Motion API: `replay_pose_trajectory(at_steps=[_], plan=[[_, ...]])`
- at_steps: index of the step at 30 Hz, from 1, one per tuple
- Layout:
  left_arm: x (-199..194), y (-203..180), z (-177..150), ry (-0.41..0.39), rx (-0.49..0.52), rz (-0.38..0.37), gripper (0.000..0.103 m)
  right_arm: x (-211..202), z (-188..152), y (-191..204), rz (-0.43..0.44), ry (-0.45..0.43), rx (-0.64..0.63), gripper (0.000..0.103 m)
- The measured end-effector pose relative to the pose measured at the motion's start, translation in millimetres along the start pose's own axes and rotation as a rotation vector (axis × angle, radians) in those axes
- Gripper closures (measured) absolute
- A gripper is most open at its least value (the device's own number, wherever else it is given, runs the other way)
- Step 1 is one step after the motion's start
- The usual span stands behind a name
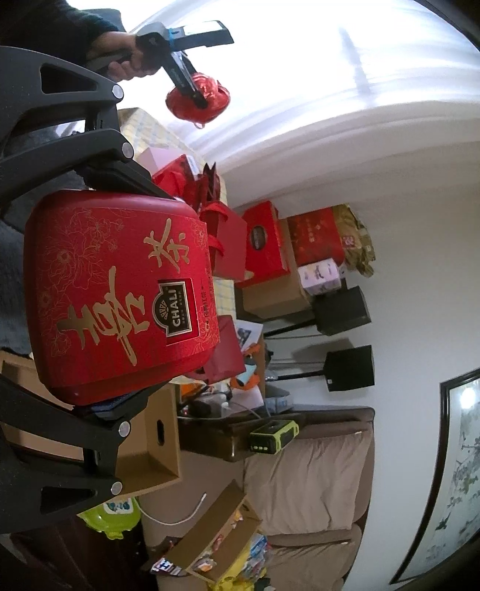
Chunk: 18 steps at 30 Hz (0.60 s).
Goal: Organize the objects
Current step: 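Lift the red tin box off the table with the right gripper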
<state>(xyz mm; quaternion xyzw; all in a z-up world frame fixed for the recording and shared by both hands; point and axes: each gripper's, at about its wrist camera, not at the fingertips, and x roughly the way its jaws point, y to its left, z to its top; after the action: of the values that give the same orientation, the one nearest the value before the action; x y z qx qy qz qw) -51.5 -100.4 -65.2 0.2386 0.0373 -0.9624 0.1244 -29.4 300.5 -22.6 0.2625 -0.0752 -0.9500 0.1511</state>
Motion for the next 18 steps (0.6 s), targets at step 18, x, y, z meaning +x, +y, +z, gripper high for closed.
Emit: replay_pose_trajectory(at_steps=[18], plan=[[-2.4,-0.8,2.6,0.020,-0.030,-0.037,0.013,-1.7,0.4,-13.8,-0.038,-0.003,0.016,0.018]])
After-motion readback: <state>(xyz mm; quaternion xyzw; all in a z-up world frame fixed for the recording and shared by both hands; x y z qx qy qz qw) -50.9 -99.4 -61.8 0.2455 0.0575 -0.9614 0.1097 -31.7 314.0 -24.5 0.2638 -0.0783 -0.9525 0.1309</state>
